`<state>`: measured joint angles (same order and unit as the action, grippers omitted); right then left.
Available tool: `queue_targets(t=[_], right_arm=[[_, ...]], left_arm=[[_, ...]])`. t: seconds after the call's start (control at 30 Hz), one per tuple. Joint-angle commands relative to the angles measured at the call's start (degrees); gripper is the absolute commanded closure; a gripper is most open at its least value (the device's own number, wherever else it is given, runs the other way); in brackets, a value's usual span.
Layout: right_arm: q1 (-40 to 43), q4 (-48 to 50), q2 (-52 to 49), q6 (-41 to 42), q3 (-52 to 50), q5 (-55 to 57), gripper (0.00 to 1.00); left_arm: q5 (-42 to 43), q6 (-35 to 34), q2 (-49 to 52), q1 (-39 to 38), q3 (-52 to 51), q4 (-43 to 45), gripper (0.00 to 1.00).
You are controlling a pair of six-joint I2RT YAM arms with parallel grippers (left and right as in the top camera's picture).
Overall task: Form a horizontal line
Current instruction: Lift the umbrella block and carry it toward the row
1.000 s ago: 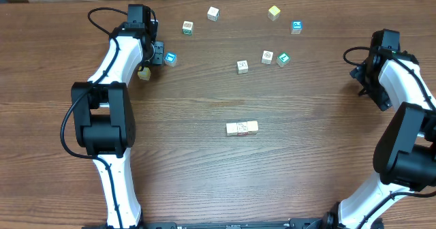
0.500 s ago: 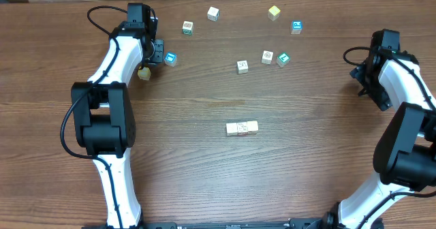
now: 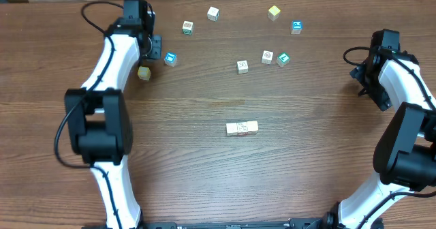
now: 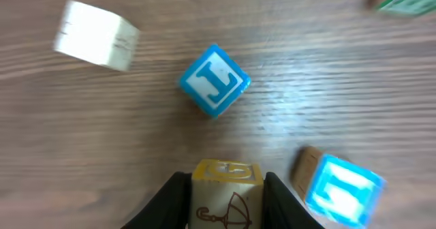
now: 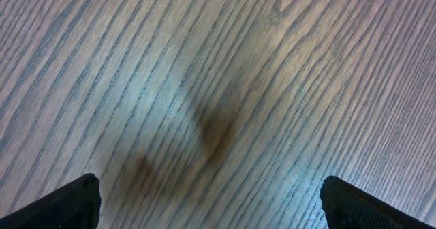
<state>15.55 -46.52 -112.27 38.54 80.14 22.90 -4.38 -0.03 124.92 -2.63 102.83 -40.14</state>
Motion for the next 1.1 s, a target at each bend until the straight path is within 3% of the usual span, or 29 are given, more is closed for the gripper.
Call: queue_targets(t=[0.0,0.17,0.37,0.43,0.63,1.07], right_arm=[[-0.04,0.13,-0.81,-0.04,1.16,0.59,0.0],[-0.04,0.15,-0.81,-0.04,1.16,0.59,0.0],[-0.04,0.15,-0.81,-0.04,1.14,0.59,0.0],[-0.04,0.15,-0.81,-0.04,1.16,0.61,0.0],[-0.04,0.13,-0.81,-0.04,1.14,0.59,0.0],[-0.04,0.15,-0.81,-0.04,1.16,0.59,0.0]], left_arm=[[1.05,-6.19,-9.05,-0.68,0.09,-2.82,0.75],[1.07,-12.44,-15.52,-2.6,0.09,-9.53,0.78],[1.46,-14.05,-17.55,-6.8,0.09,-16.2,0.83],[1.49,-18.73,-17.42,-8.48,0.07,-19.41,0.93],[1.46,-31.32,-17.4,-13.29,-0.02,-25.86,0.96],[1.18,-36.68,-17.4,-23.56,-11.89,-18.86,0.96]])
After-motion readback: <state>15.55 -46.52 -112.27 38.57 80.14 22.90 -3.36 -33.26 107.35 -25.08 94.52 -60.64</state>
